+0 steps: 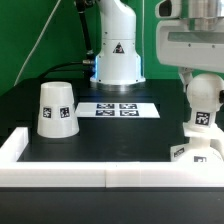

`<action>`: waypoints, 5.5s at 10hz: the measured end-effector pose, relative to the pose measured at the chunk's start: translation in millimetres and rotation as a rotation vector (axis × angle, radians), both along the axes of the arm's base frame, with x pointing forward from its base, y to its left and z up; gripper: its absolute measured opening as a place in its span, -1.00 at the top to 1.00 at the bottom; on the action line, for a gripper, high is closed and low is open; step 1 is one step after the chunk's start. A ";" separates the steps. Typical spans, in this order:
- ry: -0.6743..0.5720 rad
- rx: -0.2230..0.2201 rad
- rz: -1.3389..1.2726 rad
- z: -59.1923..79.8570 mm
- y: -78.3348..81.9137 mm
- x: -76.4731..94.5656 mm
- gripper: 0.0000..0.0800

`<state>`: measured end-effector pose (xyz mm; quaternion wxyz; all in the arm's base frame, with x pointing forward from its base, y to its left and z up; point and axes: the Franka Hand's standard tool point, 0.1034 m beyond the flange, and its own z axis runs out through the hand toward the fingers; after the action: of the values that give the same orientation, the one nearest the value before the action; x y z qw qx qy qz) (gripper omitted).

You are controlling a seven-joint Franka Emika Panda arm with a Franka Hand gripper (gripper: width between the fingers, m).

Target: Assemble lamp

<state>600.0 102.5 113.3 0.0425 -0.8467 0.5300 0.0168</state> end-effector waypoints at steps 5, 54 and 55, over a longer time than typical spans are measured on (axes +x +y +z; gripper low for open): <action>0.015 0.019 -0.145 0.1 2.4 -0.5 -0.71; 0.017 -0.111 1.230 -5.5 -221.7 -145.4 -0.75; 0.025 -0.105 1.230 -8.8 -221.7 -148.2 -0.75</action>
Offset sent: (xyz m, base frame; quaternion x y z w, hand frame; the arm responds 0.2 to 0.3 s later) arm 0.0000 0.0000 0.0000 0.0000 0.0000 0.0000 1.0000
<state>451.8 -119.2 104.5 -0.0230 -0.9980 -0.0546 0.0218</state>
